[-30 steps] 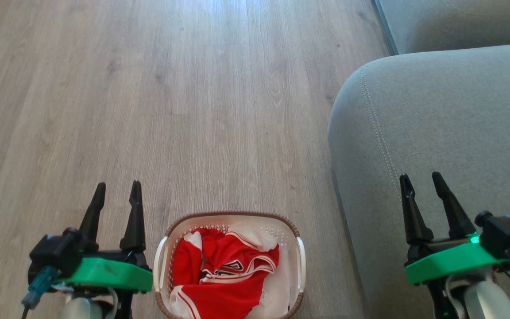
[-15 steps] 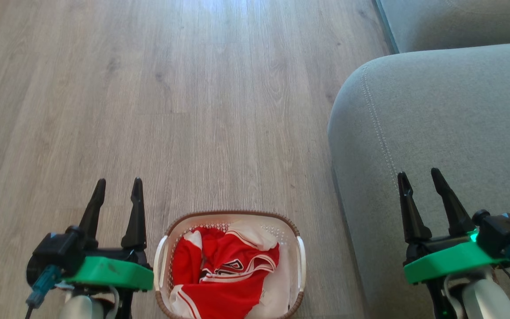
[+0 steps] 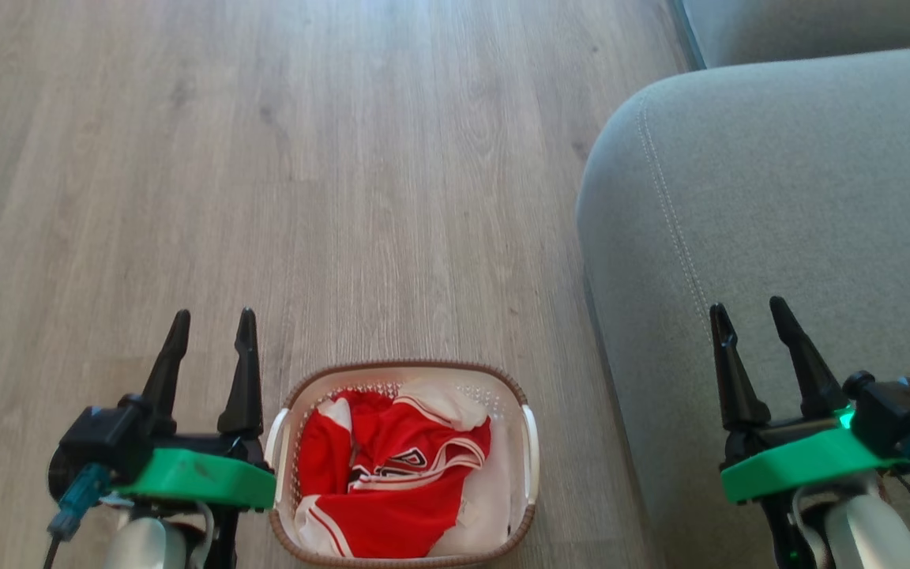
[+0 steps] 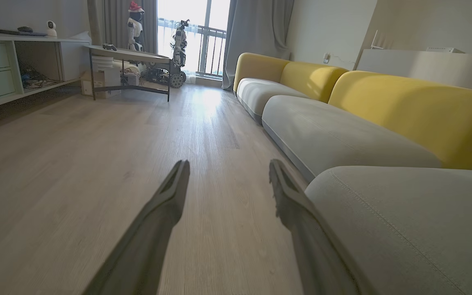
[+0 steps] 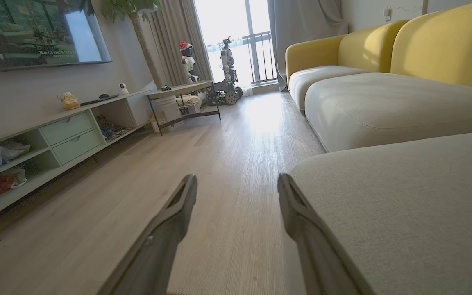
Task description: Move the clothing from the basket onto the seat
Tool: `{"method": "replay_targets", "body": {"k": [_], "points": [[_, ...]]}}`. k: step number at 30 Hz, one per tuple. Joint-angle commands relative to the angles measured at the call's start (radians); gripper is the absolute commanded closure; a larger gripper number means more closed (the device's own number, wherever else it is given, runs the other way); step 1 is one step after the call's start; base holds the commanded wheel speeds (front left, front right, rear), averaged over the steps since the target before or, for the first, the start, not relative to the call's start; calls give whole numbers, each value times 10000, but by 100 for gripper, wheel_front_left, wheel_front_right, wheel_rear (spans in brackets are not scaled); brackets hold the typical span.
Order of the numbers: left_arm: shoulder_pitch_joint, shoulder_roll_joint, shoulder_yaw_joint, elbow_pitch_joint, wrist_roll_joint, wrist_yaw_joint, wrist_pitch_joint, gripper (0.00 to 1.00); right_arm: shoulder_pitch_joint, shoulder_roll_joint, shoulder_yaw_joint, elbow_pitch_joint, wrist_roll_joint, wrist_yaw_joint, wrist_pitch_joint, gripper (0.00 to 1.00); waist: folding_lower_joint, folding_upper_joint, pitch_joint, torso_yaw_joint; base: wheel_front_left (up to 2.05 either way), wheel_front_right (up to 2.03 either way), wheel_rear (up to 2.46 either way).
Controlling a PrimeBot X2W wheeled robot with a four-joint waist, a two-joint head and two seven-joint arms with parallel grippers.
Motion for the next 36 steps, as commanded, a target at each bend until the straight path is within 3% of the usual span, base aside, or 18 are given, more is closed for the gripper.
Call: {"method": "replay_targets", "body": {"k": [1,15,36], "points": [[-570,156,248,-236,69,50,-107,0,-596,-187,210,-418,-74,-2,-93,0,0,0,148,-93,0,0,0],[-1222,156,-21,567,65,-9,-107,0,-1277,-316,120,-789,131,-2,-93,0,0,0,1276,-585,0,0,0],[-3582,374,-665,4544,-126,-180,23,0,-2752,-544,433,-1456,310,-2,-93,0,0,0,3834,-1288,0,0,0]]}}
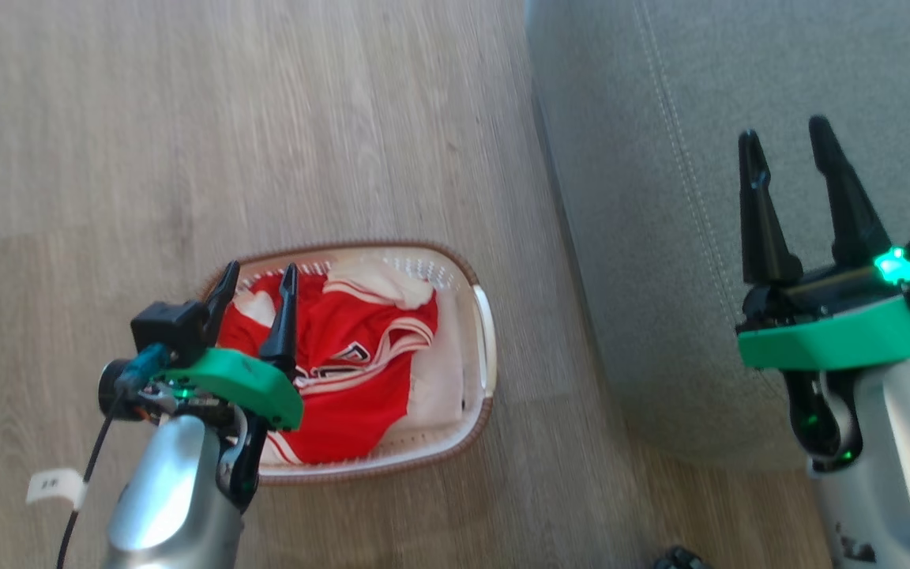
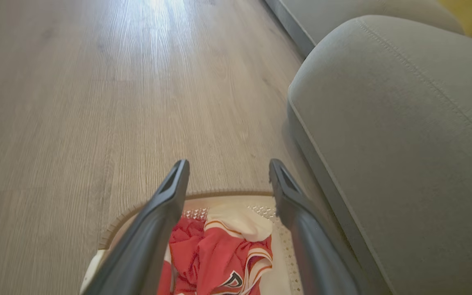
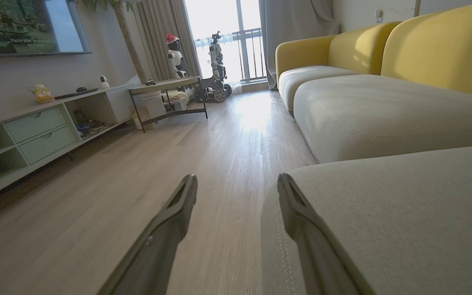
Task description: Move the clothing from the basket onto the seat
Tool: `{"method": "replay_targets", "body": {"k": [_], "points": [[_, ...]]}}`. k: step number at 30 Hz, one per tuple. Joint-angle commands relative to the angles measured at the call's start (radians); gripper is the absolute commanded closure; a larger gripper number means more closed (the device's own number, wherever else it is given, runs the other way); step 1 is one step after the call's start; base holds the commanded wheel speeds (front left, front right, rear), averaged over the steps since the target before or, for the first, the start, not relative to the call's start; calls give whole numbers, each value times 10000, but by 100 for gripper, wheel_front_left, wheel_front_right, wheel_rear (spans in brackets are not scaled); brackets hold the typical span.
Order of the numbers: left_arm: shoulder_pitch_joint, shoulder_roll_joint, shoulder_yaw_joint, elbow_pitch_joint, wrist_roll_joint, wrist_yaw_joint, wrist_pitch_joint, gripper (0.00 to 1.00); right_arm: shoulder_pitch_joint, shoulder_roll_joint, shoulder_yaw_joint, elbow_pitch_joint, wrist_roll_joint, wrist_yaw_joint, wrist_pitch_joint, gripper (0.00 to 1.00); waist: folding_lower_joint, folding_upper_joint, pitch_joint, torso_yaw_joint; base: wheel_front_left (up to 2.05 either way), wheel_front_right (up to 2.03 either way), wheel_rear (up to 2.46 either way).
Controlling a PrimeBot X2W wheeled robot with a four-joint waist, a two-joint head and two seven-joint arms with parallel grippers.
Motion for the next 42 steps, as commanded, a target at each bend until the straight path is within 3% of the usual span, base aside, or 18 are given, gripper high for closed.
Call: {"method": "replay_targets", "body": {"k": [1,9,24,35,40,41,42], "points": [[-320,202,217,8,-63,-39,7,0,-253,-152,223,-414,-32,-2,-91,0,-2,0,361,-166,0,0,0],[-1501,266,-132,2513,-563,-134,664,0,-869,-266,470,-736,-144,-2,-92,0,-2,0,1263,-423,0,0,0],[-3603,728,-917,5520,-1403,-159,1836,0,-1761,-4,605,-1836,-78,-2,-92,0,-2,0,3055,-882,0,0,0],[-4670,1196,-1782,6420,-2069,-160,3141,0,-2111,181,669,-2546,-193,-2,-92,0,-2,0,4008,-1392,0,0,0],[-4897,1368,-2076,6528,-2178,-160,3253,0,-2098,302,633,-2738,-311,-2,-92,0,-2,0,4279,-1492,0,0,0],[-4923,1377,-2114,6531,-2228,-160,3229,18,-2090,322,620,-2762,-325,-2,-92,0,-2,0,4301,-1495,0,0,0],[-4942,1389,-2154,6533,-2280,-160,3204,55,-2082,339,608,-2780,-337,-2,-92,0,-2,0,4322,-1496,0,0,0]]}}
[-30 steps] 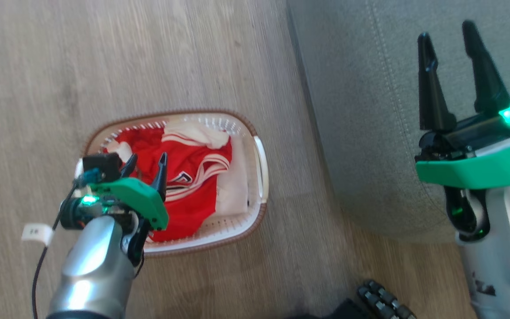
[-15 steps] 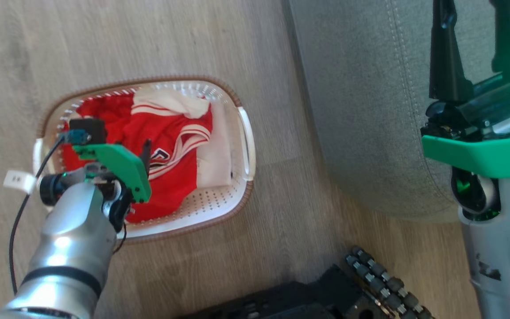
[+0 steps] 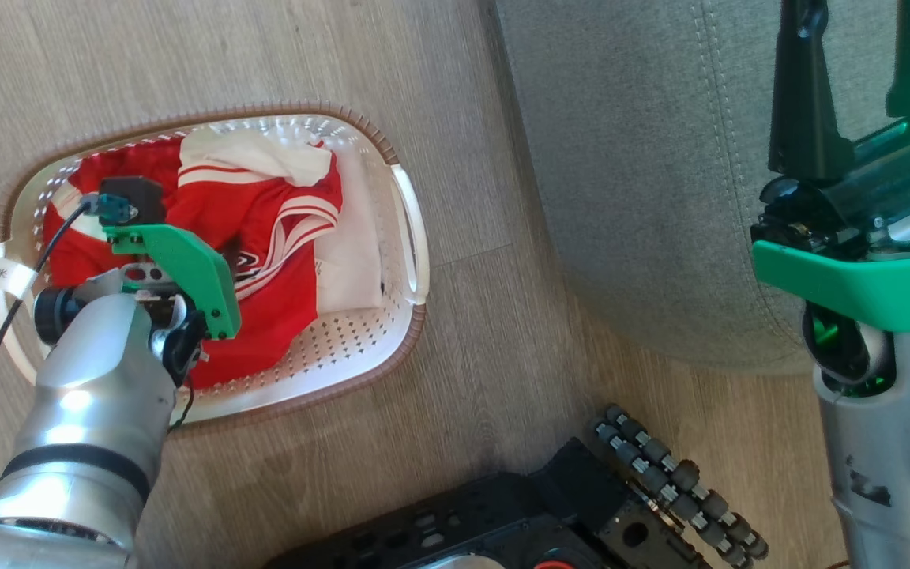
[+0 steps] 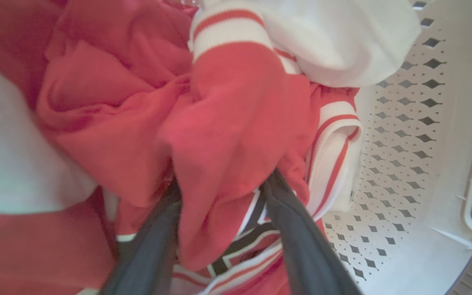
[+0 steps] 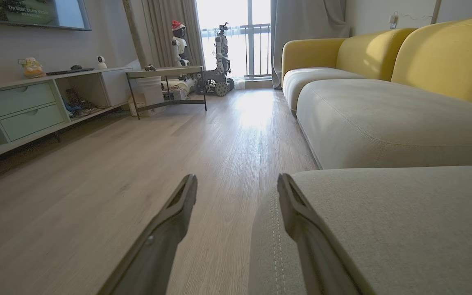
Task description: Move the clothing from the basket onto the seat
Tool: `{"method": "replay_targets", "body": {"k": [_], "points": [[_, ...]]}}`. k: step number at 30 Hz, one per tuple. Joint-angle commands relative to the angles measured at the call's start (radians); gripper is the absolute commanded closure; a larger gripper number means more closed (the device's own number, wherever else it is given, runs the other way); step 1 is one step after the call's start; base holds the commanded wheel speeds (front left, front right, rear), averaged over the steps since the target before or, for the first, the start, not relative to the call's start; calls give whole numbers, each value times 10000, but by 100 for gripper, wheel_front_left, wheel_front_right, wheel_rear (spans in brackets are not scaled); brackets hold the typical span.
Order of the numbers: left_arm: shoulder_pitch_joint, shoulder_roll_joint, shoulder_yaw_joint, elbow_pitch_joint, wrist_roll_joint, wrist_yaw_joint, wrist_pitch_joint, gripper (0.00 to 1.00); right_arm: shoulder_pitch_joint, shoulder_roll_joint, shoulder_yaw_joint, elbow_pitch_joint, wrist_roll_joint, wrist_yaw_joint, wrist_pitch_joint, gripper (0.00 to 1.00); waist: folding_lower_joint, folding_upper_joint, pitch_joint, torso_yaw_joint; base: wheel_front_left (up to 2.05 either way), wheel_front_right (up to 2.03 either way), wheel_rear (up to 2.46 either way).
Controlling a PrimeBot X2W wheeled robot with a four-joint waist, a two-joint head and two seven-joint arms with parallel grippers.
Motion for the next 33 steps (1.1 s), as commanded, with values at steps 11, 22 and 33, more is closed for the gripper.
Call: {"method": "replay_targets", "body": {"k": [11,22,33], "points": [[229,329,-373,-28,-623,-61,-345,100,212,199,30,-287,-169,-2,-63,0,-2,1,-315,80,0,0,0],[1132,-40,-885,-346,-1346,-61,-1150,100,479,-118,97,147,-239,-2,-63,0,-2,1,-1785,393,0,0,0],[2464,-26,-2150,-1658,-2373,-61,-2461,100,1306,-464,54,849,40,-2,-63,0,-2,1,-4217,1038,0,0,0]]}}
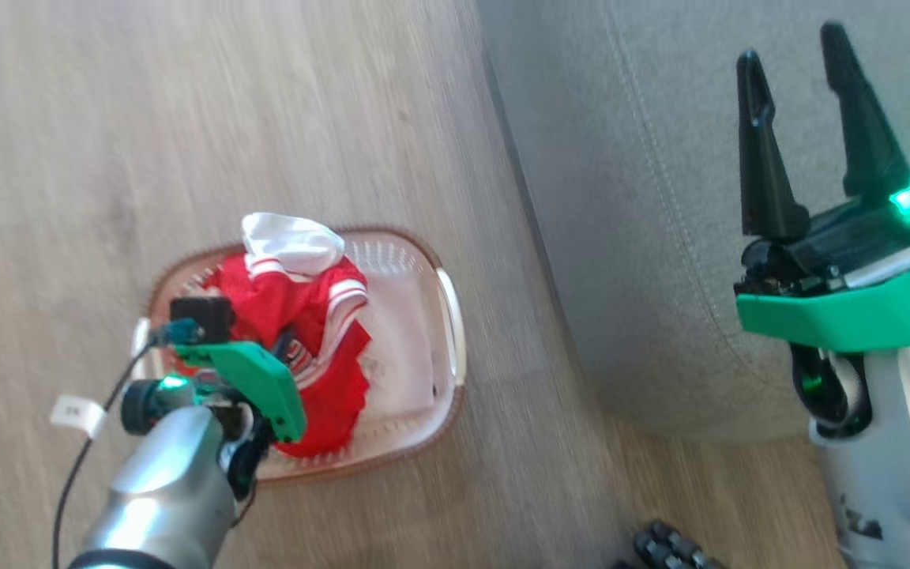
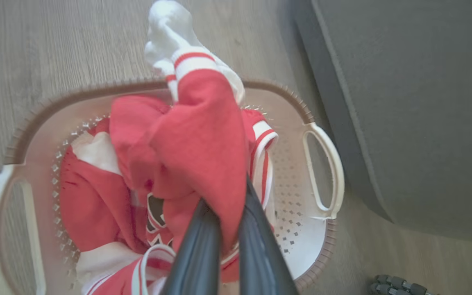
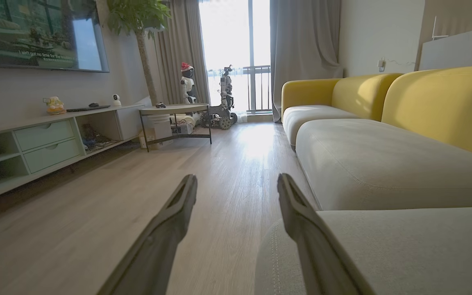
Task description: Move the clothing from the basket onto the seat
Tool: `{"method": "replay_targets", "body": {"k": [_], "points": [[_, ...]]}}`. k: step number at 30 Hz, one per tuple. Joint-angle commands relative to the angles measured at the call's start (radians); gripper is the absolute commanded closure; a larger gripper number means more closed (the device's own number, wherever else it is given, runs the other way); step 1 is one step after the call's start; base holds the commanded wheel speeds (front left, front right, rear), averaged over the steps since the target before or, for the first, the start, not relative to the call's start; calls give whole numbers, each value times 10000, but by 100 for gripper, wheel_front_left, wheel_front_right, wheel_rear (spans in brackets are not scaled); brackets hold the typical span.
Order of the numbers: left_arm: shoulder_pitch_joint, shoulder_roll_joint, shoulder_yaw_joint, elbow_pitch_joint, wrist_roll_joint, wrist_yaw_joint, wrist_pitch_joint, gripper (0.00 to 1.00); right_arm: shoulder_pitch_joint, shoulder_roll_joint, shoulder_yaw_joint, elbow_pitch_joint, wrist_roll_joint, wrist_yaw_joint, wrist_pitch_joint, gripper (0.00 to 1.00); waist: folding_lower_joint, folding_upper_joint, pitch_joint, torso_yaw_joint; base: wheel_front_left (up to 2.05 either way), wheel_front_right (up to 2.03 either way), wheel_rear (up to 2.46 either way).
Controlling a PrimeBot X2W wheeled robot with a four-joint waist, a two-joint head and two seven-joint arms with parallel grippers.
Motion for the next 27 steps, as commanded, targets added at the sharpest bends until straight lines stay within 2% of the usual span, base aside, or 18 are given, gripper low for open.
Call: {"method": "replay_targets", "body": {"k": [1,11,18,27], "points": [[166,219,26,-356,-152,-61,-274,100,280,-78,55,-220,128,-2,-63,0,0,-1,-925,418,0,0,0],[634,439,-576,-1700,-759,-61,-1033,100,1366,-217,109,282,361,-2,-63,0,0,-1,-2663,1191,0,0,0],[914,761,-377,-3000,-676,-55,-1119,100,2019,-227,286,620,511,-2,-63,0,0,-1,-3682,1518,0,0,0],[1217,1119,-82,-5507,-82,371,-1117,100,2553,-294,527,899,672,-2,-63,0,0,-1,-4493,1705,0,0,0]]}}
